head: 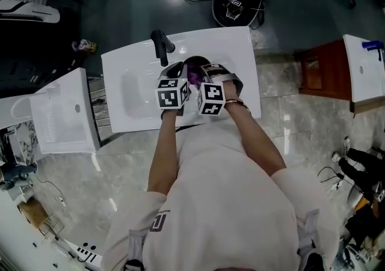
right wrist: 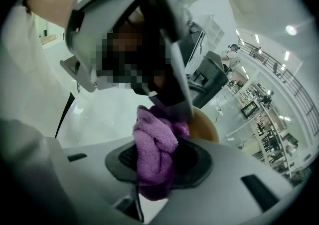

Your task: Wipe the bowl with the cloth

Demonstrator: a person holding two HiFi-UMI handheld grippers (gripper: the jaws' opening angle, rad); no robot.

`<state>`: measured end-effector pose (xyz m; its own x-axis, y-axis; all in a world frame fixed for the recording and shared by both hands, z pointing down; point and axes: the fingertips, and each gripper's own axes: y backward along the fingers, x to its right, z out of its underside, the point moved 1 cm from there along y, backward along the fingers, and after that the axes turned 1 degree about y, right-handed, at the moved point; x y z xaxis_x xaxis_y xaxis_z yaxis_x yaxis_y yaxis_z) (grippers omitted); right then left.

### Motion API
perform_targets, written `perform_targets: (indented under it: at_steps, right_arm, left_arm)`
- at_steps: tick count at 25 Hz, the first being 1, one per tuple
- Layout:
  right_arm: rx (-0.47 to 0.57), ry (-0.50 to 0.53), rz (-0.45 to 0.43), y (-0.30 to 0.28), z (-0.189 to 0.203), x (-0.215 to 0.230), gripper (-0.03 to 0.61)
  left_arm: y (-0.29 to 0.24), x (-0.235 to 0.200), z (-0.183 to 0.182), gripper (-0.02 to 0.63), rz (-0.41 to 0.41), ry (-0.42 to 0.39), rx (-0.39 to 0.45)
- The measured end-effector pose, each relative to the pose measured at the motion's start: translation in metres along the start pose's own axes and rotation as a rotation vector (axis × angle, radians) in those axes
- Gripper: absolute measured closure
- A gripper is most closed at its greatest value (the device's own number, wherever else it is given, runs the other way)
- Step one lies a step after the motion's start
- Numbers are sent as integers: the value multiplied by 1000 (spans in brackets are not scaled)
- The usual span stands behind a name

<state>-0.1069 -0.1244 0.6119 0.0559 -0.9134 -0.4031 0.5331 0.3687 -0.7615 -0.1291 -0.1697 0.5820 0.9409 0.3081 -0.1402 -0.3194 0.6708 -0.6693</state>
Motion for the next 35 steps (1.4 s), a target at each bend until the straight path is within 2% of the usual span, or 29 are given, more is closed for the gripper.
perform_targets:
  at_steps: [5, 13, 16, 19, 23, 24, 27, 29, 31, 33, 35]
  right_arm:
    - [36, -104, 94, 8, 7, 21, 465]
    - [-5, -156, 204, 19, 29, 42, 460]
    - [1, -198, 218, 21, 32, 44, 459]
    - [29, -223, 245, 27, 28, 51, 462]
    - [75, -260, 284, 39, 23, 62, 457]
    - [91, -282, 315, 44, 23, 69, 459]
    - [135, -378, 448, 68, 28, 100, 460]
    - [162, -452, 470, 80, 35, 114, 460]
    - [194, -504, 415, 82, 37, 113, 460]
    - [227, -541, 320, 75, 35, 102, 460]
    - [256, -585, 233, 63, 30, 89, 460]
  left_arm:
    - [-3, 9, -2, 587, 47, -62, -26]
    - [-9, 27, 0, 586, 72, -115, -61]
    - [-10, 29, 5, 586, 48, -172, -81]
    - [-12, 26, 13, 586, -11, -247, -119]
    - [-15, 18, 23, 588, -41, -247, -148]
    - [-16, 14, 26, 588, -53, -273, -159]
    - [-16, 9, 38, 598, -91, -434, -169]
    - [-12, 11, 40, 598, -98, -527, -145]
    - [-9, 15, 38, 598, -103, -628, -118]
    - [-7, 18, 33, 598, -112, -745, -83]
    - [-6, 23, 26, 598, -127, -905, -40]
